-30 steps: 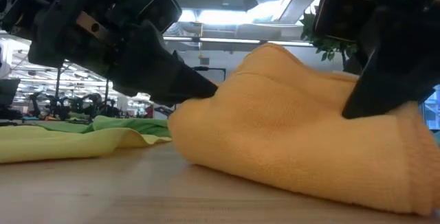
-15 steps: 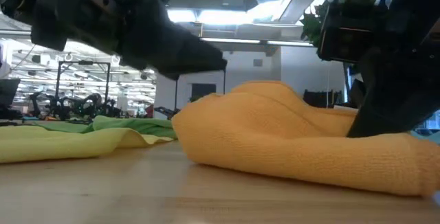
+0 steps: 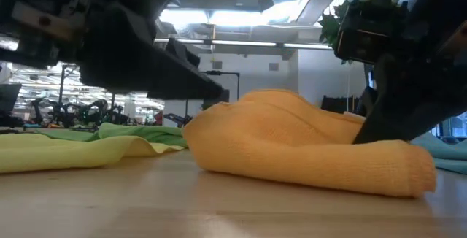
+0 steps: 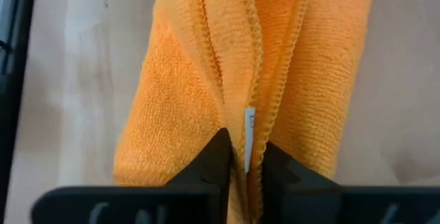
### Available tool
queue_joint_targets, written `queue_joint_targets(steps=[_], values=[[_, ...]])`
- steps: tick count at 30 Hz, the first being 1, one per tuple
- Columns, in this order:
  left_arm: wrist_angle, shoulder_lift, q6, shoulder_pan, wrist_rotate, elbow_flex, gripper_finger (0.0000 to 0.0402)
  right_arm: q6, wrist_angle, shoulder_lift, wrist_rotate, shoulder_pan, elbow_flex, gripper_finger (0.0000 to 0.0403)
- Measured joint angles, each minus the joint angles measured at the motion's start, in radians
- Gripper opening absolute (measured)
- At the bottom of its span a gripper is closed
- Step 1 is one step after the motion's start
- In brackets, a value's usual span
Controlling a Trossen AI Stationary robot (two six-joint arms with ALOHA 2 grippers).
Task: Fold microfiber towels
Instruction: Fold the orange microfiber cloth
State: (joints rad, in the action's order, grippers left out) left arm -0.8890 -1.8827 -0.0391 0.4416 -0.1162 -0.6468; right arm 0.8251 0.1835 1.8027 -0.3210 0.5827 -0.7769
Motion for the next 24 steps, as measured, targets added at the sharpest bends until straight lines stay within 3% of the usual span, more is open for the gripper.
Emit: queue_joint_targets(steps=[12, 20, 24], values=[[-0.007, -0.083, 0.008, -0.049, -0.167, -0.049, 0.0108, -0.179, -0.035, 0.0, -0.004, 0.0, 0.0, 0.0091], [0.0, -0.083, -0.003, -0.083, -0.17, -0.052, 0.0108, -0.257, -0.072, 0.0, -0.004, 0.005, -0.014, 0.0168], [0.03, -0.083, -0.01, -0.084, -0.17, -0.052, 0.0108, -0.261, -0.213, 0.0, -0.015, 0.005, -0.074, 0.0209]])
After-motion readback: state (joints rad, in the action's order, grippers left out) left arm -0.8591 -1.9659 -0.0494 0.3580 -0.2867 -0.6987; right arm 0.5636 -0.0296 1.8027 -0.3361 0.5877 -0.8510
